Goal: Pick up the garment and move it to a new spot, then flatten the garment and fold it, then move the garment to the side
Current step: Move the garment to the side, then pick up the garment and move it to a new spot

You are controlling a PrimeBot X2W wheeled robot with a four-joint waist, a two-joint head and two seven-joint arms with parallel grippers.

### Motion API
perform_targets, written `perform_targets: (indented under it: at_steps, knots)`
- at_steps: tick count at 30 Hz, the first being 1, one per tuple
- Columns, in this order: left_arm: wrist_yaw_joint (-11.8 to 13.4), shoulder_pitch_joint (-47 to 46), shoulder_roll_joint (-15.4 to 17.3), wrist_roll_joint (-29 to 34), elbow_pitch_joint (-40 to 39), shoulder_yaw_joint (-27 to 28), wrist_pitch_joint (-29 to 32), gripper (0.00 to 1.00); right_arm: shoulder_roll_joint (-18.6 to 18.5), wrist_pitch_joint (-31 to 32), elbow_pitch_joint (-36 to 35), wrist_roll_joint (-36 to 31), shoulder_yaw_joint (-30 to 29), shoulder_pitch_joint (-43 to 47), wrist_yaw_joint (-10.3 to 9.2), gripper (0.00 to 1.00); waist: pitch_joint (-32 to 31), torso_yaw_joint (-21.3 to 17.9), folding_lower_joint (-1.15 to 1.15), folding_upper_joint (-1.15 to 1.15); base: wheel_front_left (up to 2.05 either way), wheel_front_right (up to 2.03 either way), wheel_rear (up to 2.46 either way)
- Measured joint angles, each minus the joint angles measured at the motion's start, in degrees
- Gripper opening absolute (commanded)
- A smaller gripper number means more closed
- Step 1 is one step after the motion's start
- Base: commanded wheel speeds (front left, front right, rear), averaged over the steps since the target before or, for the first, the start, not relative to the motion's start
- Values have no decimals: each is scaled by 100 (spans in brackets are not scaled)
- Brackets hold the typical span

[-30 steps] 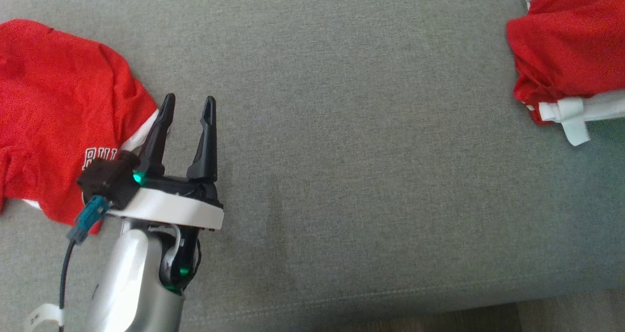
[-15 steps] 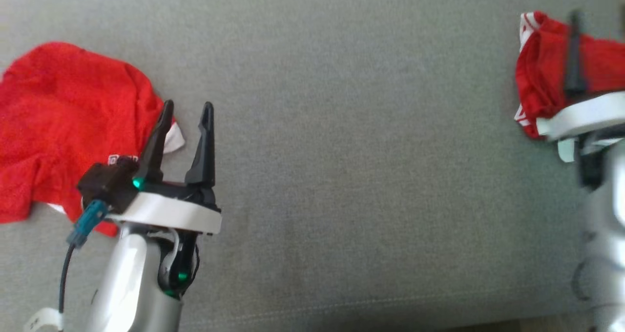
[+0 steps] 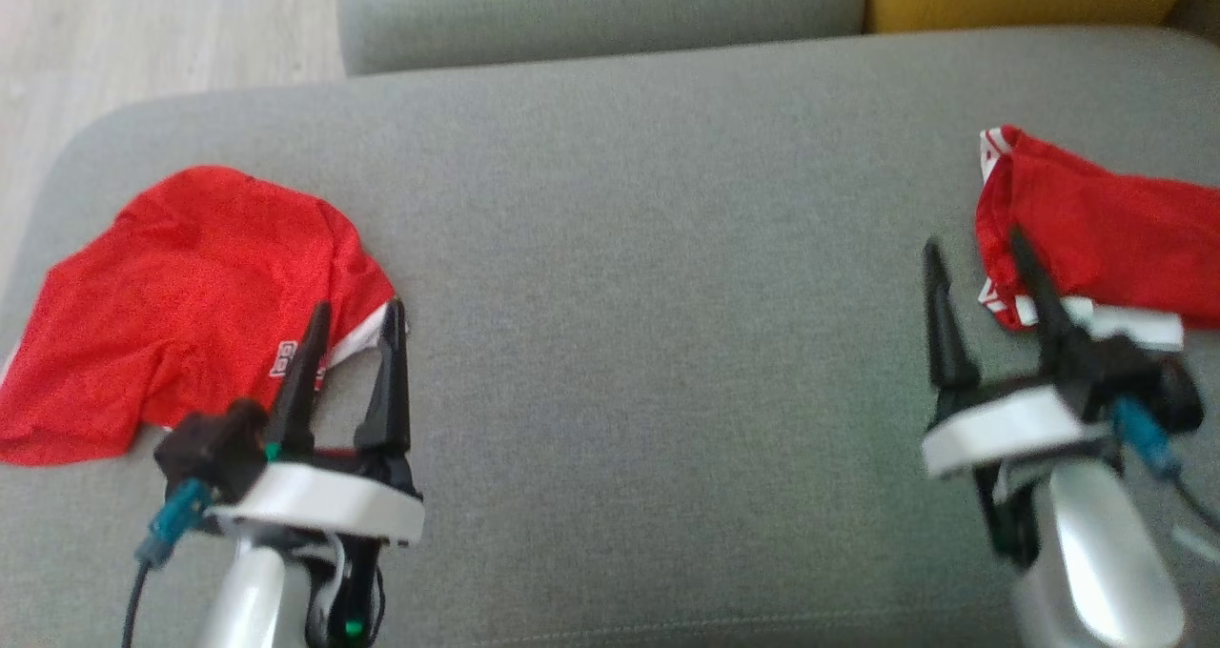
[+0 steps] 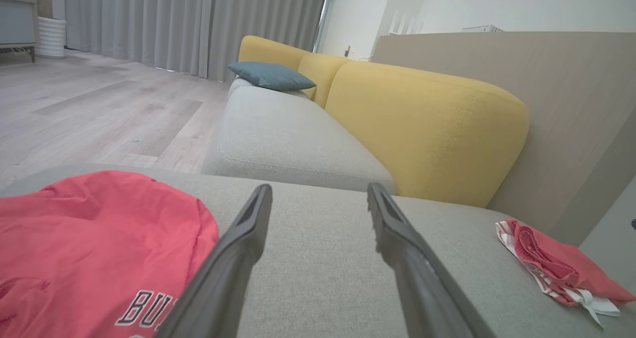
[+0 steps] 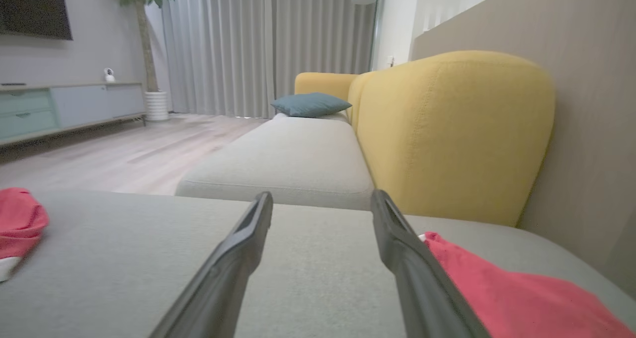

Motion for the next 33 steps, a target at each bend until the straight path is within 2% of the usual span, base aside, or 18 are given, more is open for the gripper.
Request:
perform_targets:
  at_steps: [5,9,33]
  knots:
    - [57,378,2,-35,-30,-43,0,100,69,0,-338,513,78,684,0,100,-227,10,0,0,0,0,0]
    - [101,587,3,-35,-38,-75,0,100,69,0,-498,737,-29,871,0,100,-288,-19,0,0,0,0,0]
    - [151,602,9,-34,-105,-77,0,100,70,0,-514,956,-54,907,0,100,-247,-46,0,0,0,0,0]
